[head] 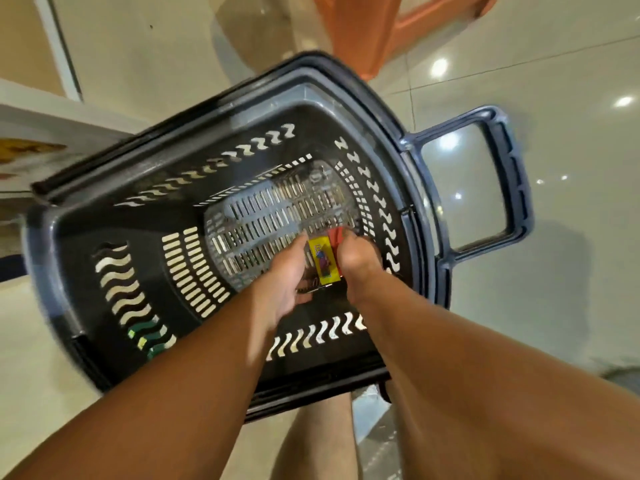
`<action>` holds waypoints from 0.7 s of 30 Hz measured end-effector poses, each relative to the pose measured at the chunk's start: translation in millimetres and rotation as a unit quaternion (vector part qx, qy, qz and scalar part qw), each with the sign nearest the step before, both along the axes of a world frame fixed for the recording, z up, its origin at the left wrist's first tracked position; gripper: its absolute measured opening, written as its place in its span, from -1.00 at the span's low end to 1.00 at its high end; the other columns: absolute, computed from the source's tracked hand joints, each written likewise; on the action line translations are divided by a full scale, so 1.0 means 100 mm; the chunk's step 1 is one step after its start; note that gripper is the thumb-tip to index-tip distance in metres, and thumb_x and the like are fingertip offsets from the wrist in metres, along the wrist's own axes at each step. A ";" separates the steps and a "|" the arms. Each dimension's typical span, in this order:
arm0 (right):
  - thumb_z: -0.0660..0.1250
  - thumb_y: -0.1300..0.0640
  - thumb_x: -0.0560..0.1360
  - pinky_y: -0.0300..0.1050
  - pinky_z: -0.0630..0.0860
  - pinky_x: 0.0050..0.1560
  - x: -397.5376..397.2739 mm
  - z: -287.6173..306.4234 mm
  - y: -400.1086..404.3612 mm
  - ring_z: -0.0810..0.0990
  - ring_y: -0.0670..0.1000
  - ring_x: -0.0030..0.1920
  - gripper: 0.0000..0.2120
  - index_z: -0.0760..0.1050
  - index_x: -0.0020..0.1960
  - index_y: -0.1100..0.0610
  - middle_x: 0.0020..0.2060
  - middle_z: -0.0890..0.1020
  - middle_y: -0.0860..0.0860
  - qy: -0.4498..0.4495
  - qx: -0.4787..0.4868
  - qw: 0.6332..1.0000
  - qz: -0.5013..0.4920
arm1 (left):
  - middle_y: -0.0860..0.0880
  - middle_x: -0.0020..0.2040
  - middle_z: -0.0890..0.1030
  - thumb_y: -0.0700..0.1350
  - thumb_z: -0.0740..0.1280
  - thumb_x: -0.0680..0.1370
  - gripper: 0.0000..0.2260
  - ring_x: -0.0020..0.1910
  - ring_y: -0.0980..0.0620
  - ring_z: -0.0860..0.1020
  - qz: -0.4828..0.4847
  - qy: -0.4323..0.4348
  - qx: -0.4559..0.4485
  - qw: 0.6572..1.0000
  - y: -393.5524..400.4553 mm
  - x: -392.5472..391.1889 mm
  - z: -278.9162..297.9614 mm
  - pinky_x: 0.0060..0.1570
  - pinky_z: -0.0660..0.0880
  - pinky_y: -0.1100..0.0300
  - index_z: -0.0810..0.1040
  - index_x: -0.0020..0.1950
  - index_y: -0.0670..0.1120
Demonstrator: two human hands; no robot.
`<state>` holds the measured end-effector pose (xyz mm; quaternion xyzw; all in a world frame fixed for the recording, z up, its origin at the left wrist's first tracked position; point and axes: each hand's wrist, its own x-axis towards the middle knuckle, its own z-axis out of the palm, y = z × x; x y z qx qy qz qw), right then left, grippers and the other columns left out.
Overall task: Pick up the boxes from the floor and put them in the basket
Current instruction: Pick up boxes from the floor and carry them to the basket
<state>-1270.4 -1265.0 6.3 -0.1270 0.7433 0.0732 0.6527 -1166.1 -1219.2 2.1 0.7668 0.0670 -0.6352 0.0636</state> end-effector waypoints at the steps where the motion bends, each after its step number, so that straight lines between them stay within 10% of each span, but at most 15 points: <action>1: 0.05 -0.11 0.67 -0.01 0.53 0.13 -0.04 0.15 0.01 0.59 0.09 0.03 -0.54 0.54 0.18 0.21 0.05 0.62 0.12 0.005 -0.025 0.999 0.030 | -0.08 0.29 0.56 0.33 0.12 0.60 -0.54 0.26 -0.15 0.53 -0.029 -0.020 -0.015 0.999 0.03 0.02 0.15 0.25 0.48 -0.10 0.51 0.30 0.06; 5: 0.27 -0.01 0.56 -0.11 0.50 -0.15 -0.27 0.90 0.16 0.61 0.04 -0.11 -0.68 0.50 0.28 0.05 -0.01 0.65 0.06 -0.079 -0.141 0.971 0.178 | -0.06 0.15 0.65 0.21 0.26 0.59 -0.67 0.10 -0.04 0.59 -0.229 -0.092 -0.119 0.962 0.14 0.02 0.93 0.18 0.51 0.05 0.60 0.20 0.05; 11: 0.32 0.11 0.45 -0.04 0.54 -0.10 -0.93 2.28 0.29 0.61 0.06 -0.16 -0.91 0.59 -0.10 0.09 -0.18 0.66 0.02 -0.142 -0.170 0.895 0.388 | 0.05 -0.03 0.68 -0.17 0.39 0.58 -0.92 -0.12 0.20 0.58 -0.275 -0.083 -0.172 0.942 0.37 -0.04 2.59 -0.17 0.39 0.56 0.65 0.02 -0.01; 21: 0.34 -0.03 0.57 -0.07 0.47 0.22 -1.87 4.21 0.19 0.61 0.11 0.19 -0.66 0.59 0.25 0.13 0.18 0.66 0.04 -0.005 -0.232 0.841 0.488 | 0.09 0.07 0.66 -0.09 0.35 0.60 -0.87 0.09 0.09 0.59 -0.245 -0.121 -0.199 0.941 1.26 0.06 4.79 0.04 0.44 0.20 0.65 0.11 -0.02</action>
